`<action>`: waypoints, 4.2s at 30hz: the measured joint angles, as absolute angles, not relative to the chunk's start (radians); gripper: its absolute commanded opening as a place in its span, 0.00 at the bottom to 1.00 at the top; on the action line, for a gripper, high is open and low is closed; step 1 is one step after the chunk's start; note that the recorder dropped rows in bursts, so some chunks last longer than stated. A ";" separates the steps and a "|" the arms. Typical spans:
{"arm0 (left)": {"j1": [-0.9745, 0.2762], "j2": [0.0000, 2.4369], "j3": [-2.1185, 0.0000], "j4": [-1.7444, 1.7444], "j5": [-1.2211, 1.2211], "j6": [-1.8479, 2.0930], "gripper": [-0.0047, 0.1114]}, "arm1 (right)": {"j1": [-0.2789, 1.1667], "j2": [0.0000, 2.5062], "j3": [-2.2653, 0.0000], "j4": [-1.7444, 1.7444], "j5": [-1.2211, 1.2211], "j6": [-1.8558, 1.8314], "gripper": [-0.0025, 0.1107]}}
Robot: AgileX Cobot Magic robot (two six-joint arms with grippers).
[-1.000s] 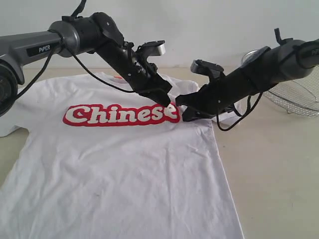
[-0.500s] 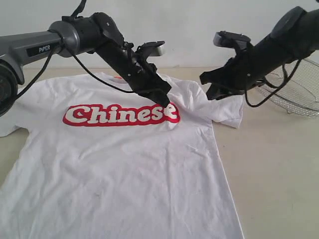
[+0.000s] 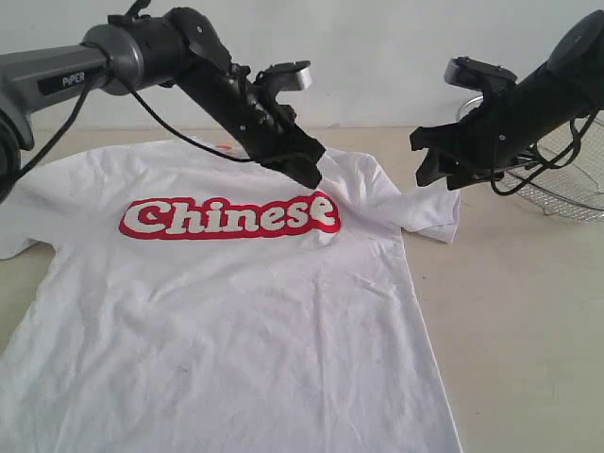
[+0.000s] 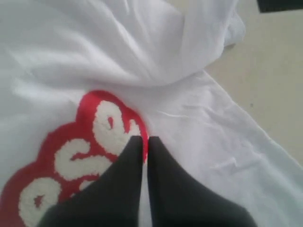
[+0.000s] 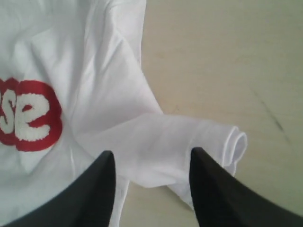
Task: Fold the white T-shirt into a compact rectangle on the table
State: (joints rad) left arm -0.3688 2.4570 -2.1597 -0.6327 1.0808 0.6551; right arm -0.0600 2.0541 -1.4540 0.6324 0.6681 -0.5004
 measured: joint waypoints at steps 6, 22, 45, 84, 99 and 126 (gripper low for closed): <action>-0.367 2.370 -2.162 -0.656 1.125 0.651 0.08 | -0.063 2.054 -1.454 0.639 0.706 -0.466 0.37; -0.256 2.340 -2.157 -0.681 1.214 0.635 0.08 | -0.071 2.054 -1.370 0.714 0.701 -0.280 0.38; -0.128 2.310 -1.935 -1.089 1.219 0.717 0.08 | -0.072 1.958 -1.194 0.729 0.516 -0.378 0.18; -0.253 2.402 -1.931 -1.024 1.162 0.718 0.08 | -0.044 2.097 -1.199 0.796 0.265 -0.589 0.02; -0.253 2.402 -1.931 -1.024 1.162 0.718 0.08 | -0.044 2.117 -1.379 0.782 0.224 -0.720 0.02; -0.253 2.402 -1.931 -1.020 1.138 0.718 0.08 | -0.048 2.123 -1.412 0.784 0.405 -0.626 0.42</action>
